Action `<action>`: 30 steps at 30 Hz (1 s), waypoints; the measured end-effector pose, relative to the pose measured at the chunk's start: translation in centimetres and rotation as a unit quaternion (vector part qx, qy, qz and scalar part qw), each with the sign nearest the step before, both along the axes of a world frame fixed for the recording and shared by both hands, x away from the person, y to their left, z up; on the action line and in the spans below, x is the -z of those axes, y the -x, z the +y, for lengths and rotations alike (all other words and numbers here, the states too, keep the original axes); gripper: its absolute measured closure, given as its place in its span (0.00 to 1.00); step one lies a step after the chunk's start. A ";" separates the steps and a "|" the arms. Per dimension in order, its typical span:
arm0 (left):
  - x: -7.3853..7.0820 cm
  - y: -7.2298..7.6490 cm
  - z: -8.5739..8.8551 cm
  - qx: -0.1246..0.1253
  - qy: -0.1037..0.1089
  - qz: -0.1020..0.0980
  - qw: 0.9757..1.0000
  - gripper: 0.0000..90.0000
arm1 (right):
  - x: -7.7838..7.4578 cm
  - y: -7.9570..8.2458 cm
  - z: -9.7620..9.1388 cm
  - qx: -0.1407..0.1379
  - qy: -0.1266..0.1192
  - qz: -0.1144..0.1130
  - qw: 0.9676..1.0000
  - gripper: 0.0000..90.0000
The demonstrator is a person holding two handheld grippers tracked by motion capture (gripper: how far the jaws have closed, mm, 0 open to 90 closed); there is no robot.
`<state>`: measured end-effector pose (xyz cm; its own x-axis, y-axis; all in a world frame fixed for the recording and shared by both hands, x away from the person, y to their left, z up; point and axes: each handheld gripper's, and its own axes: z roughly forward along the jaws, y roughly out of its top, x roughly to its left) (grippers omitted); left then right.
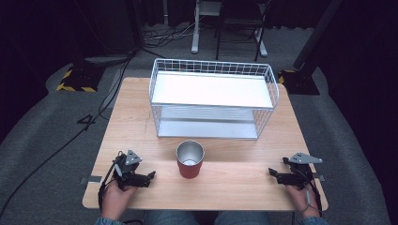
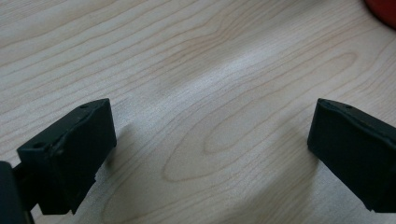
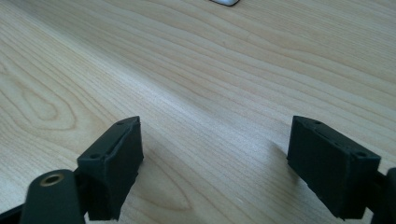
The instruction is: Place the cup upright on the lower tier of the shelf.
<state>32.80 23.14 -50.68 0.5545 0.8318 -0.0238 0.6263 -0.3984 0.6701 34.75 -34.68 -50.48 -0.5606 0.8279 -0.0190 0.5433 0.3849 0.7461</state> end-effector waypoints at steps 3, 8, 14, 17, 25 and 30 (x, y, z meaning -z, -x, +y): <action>0.0 0.0 -0.1 -0.005 -0.003 0.003 1.000 0.00 | 0.0 0.0 0.0 0.000 0.001 -0.002 1.000 0.21; 0.0 0.1 -0.1 -0.003 0.003 0.000 1.000 0.00 | 0.0 0.1 0.0 0.000 0.001 -0.003 1.000 0.21; -0.8 0.8 0.3 0.006 0.051 -0.032 0.998 0.00 | 0.0 0.1 0.0 0.001 0.001 -0.003 1.000 0.21; -1.4 1.0 0.4 0.010 0.073 -0.049 0.996 0.00 | 0.0 0.0 0.0 0.002 0.002 -0.003 1.000 0.21; -2.5 1.7 0.0 0.023 0.114 -0.077 0.990 0.00 | 0.0 0.1 0.1 0.004 0.002 -0.004 1.000 0.21; -2.9 1.9 -0.2 0.030 0.132 -0.089 0.987 0.00 | 0.0 0.1 0.0 0.004 0.002 -0.004 1.000 0.21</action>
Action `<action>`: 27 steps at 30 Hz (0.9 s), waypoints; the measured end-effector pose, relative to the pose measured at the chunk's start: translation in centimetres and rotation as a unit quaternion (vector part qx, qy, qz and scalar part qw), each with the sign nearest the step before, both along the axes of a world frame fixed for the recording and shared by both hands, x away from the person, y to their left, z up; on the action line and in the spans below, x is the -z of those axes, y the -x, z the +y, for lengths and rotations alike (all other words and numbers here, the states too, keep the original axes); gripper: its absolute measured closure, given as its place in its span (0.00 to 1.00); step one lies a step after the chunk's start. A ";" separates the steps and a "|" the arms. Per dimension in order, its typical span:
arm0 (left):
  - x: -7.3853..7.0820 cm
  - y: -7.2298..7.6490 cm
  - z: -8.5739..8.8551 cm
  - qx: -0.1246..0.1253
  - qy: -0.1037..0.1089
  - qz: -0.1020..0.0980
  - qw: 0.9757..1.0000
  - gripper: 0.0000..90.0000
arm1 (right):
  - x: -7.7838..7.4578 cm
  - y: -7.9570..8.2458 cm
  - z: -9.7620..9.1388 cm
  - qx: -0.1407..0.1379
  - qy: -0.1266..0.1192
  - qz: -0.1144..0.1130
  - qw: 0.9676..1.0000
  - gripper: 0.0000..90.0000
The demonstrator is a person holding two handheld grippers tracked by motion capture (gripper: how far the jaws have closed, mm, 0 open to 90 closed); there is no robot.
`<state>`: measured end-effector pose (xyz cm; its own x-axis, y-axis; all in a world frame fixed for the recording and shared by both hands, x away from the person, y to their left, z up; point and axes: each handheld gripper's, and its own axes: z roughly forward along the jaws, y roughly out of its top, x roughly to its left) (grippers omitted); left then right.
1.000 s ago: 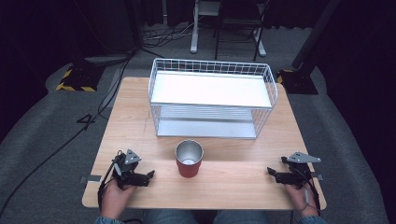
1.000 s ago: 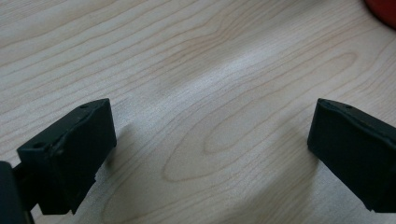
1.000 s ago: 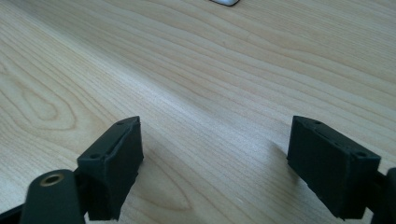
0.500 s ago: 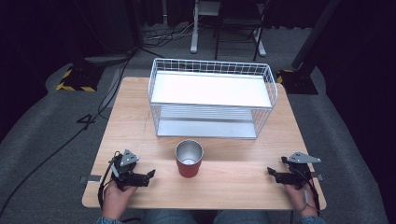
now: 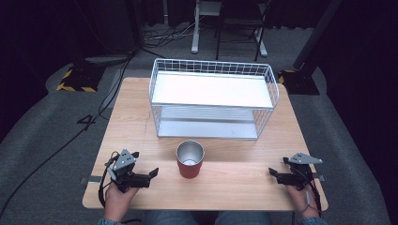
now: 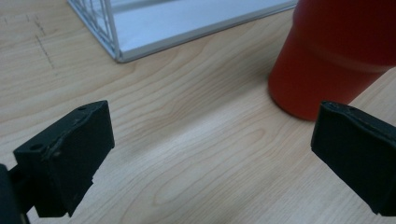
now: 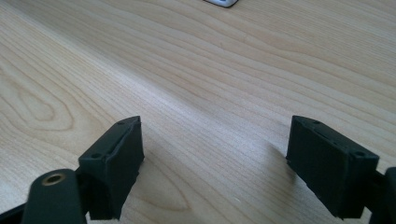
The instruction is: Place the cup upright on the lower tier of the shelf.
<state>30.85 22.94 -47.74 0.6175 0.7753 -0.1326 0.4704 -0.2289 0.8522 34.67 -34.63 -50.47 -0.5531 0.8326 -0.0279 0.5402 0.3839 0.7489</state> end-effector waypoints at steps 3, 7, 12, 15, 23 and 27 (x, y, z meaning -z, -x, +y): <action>-0.2 0.1 -0.2 0.010 0.014 -0.010 1.000 0.00 | 0.0 0.0 0.0 0.001 0.001 -0.002 1.000 0.21; -0.4 0.3 -0.6 0.022 0.026 -0.014 0.999 0.00 | 0.0 0.1 0.1 0.001 0.005 -0.006 1.000 0.21; -0.7 0.4 -1.2 0.039 0.057 -0.015 0.998 0.00 | 0.0 0.1 0.1 0.001 0.007 -0.006 1.000 0.21; -0.8 0.4 -2.1 0.052 0.067 -0.014 0.996 0.00 | 0.0 0.2 0.2 0.002 0.007 -0.008 1.000 0.21; -0.6 0.6 -4.4 0.075 0.064 -0.012 0.995 0.00 | 0.0 0.1 0.1 0.000 0.000 0.000 1.000 0.22; -0.5 0.5 -5.7 0.089 0.057 -0.015 0.994 0.00 | 0.0 0.1 0.1 0.000 0.000 0.000 1.000 0.22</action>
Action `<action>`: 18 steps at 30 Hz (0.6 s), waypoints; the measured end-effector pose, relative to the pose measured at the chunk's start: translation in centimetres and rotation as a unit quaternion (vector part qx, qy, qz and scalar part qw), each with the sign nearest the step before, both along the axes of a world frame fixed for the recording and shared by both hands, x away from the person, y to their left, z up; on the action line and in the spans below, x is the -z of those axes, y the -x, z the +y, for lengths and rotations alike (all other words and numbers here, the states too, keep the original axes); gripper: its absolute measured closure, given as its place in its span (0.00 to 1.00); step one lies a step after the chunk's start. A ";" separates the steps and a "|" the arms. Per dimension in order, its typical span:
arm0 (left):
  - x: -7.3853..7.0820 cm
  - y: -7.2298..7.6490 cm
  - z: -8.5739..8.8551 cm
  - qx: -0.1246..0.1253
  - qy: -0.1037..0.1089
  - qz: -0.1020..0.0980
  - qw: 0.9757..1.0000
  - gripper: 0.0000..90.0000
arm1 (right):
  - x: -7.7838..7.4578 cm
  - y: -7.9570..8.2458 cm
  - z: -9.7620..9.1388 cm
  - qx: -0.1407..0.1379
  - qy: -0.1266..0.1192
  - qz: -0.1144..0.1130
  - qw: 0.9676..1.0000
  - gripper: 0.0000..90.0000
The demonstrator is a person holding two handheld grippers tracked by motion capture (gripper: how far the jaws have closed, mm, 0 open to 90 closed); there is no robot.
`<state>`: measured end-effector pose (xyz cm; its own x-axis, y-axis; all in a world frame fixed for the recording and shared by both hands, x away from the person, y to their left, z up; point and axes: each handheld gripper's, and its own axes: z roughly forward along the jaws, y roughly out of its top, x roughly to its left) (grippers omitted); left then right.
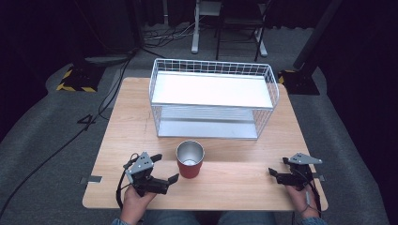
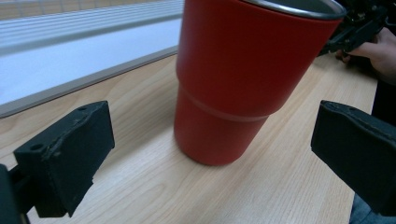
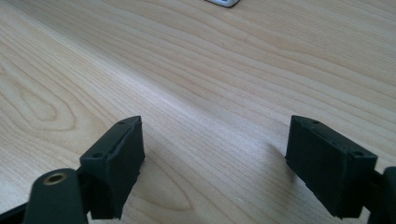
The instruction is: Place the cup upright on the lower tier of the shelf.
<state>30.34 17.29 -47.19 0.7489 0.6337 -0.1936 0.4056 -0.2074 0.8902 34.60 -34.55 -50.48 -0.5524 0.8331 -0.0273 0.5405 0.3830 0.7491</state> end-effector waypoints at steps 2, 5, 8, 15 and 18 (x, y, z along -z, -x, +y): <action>0.1 -0.1 -0.5 0.004 0.002 0.001 1.000 0.00 | 0.0 0.0 0.0 0.000 0.000 0.000 1.000 0.22; 0.2 -0.3 -1.3 0.004 0.003 -0.002 1.000 0.00 | 0.0 0.0 0.0 -0.001 -0.001 0.000 1.000 0.22; 0.3 -0.4 -1.9 -0.001 0.000 -0.006 1.000 0.00 | 0.0 -0.1 -0.1 -0.001 -0.002 0.002 1.000 0.22; 0.8 -0.8 -3.6 -0.006 -0.008 -0.018 1.000 0.00 | 0.0 -0.1 -0.1 0.000 -0.003 0.004 1.000 0.21; 1.2 -1.2 -4.5 -0.012 -0.014 -0.015 1.000 0.00 | 0.0 -0.1 -0.1 0.000 -0.003 0.004 1.000 0.21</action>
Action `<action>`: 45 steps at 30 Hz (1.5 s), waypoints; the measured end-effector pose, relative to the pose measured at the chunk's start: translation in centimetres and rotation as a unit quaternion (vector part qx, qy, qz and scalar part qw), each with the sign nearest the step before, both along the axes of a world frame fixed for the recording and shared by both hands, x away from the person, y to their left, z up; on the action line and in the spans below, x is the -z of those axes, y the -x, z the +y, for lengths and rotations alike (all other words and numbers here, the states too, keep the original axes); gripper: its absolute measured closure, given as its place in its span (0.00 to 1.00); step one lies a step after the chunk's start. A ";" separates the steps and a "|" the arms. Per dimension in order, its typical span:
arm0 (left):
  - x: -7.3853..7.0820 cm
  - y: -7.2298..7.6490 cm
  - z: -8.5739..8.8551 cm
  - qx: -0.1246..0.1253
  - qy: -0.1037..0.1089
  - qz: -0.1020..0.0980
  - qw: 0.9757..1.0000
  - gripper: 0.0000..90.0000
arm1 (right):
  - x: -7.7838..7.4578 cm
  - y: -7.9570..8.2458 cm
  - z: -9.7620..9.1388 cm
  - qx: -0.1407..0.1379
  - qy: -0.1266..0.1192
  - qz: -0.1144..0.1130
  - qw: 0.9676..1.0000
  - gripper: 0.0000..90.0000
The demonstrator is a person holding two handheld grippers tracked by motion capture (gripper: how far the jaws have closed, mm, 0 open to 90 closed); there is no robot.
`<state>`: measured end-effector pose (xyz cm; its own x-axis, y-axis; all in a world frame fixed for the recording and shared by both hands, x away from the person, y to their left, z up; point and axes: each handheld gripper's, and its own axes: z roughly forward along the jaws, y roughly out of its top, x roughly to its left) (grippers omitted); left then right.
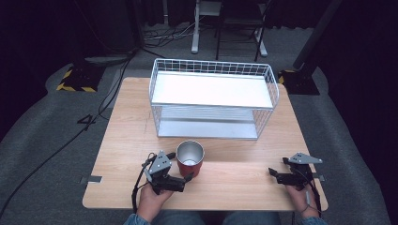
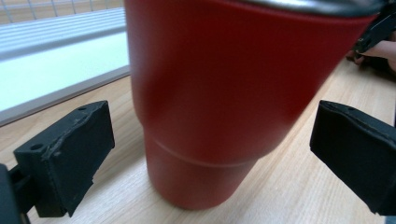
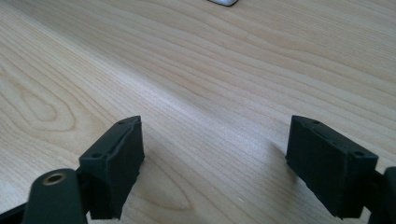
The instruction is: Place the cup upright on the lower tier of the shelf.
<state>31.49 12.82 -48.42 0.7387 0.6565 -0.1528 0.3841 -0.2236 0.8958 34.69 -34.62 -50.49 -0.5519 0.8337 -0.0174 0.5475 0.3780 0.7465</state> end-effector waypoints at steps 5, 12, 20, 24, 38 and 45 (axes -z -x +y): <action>0.5 -0.3 -0.8 -0.010 -0.015 -0.003 1.000 0.00 | 0.0 0.0 0.0 0.000 0.000 0.001 1.000 0.21; 1.0 -0.7 -1.6 -0.020 -0.031 0.005 0.999 0.00 | 0.0 0.0 0.0 0.001 -0.001 0.001 1.000 0.21; 1.5 -1.3 -2.5 -0.022 -0.053 0.005 0.998 0.03 | 0.0 0.0 0.0 0.000 0.000 0.001 1.000 0.21; 1.5 -1.2 -2.6 -0.025 -0.056 -0.002 0.998 0.09 | 0.0 0.0 0.0 0.000 -0.001 0.001 1.000 0.21; 1.5 -1.0 -2.8 -0.021 -0.069 -0.007 0.997 0.18 | 0.0 0.1 0.0 0.004 0.004 -0.004 1.000 0.21; 1.5 -1.0 -2.7 -0.019 -0.070 -0.007 0.997 0.18 | 0.0 0.1 0.1 0.004 0.003 -0.004 1.000 0.22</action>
<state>32.54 10.10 -49.92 0.7140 0.6986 -0.0465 0.3817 -0.3327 0.8623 34.63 -34.57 -50.48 -0.5449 0.8381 -0.0274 0.5448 0.3787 0.7482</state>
